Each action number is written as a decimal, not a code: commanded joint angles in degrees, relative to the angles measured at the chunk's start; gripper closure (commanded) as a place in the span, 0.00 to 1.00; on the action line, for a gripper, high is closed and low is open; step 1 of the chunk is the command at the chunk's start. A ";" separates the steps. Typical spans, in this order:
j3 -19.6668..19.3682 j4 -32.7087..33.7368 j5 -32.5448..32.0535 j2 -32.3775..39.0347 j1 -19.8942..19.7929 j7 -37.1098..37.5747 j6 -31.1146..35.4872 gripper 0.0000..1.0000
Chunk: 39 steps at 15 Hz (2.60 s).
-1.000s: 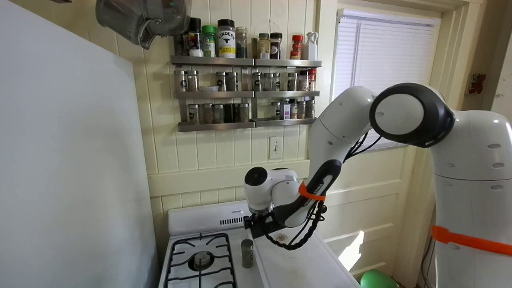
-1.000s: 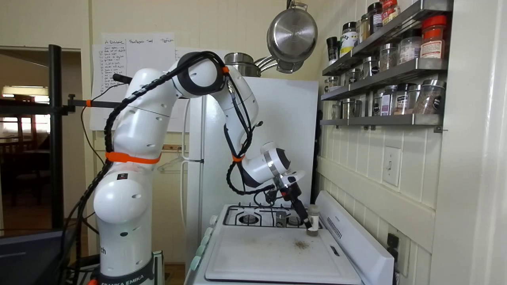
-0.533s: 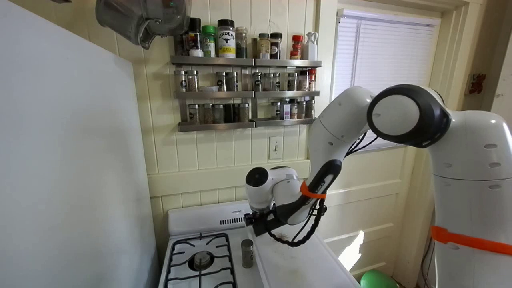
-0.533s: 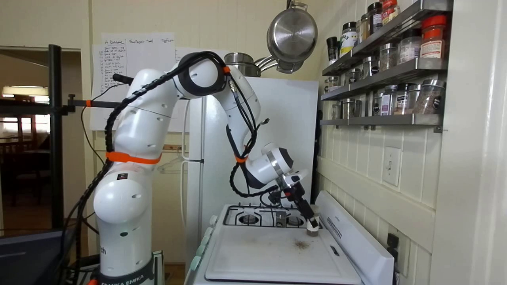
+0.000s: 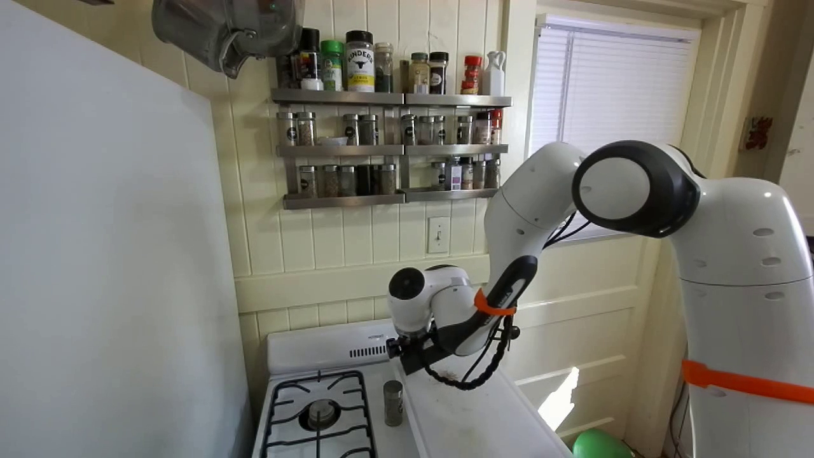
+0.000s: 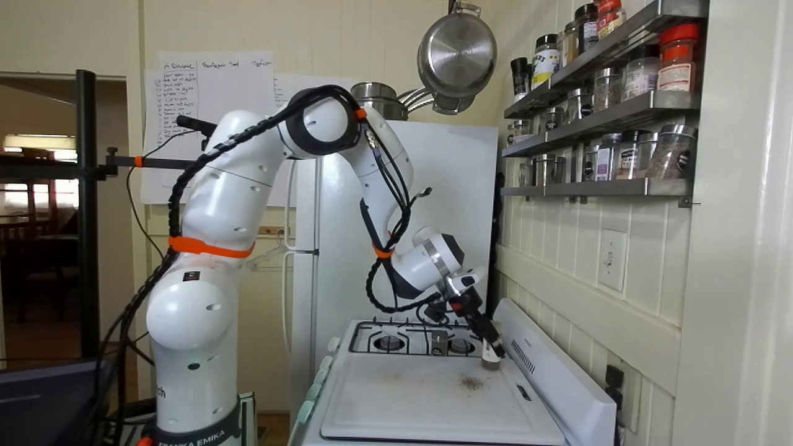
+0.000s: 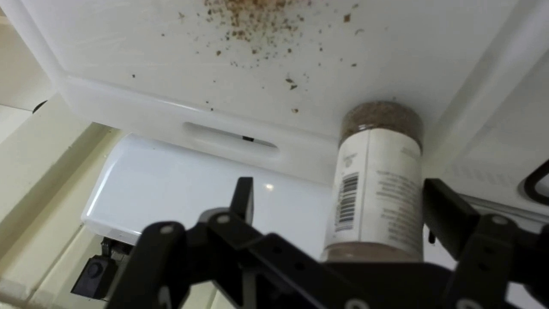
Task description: Put the right bottle on the bottom shelf
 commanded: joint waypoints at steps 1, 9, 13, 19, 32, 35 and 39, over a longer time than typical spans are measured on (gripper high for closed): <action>-0.17 1.55 -1.40 2.03 -0.18 0.39 2.64 0.02; 0.01 1.95 -0.28 2.73 -0.41 -0.29 6.32 0.18; 0.17 1.66 1.00 2.68 -0.48 -0.40 5.83 0.43; 0.34 1.62 2.28 2.56 -0.69 -0.68 5.53 0.83; 4.92 -2.99 17.43 -5.99 -3.41 -18.34 9.00 0.83; 5.70 -3.24 22.67 -8.59 -3.64 -23.33 6.95 0.83; 6.00 -3.97 27.23 -12.95 -3.35 -28.27 5.14 0.83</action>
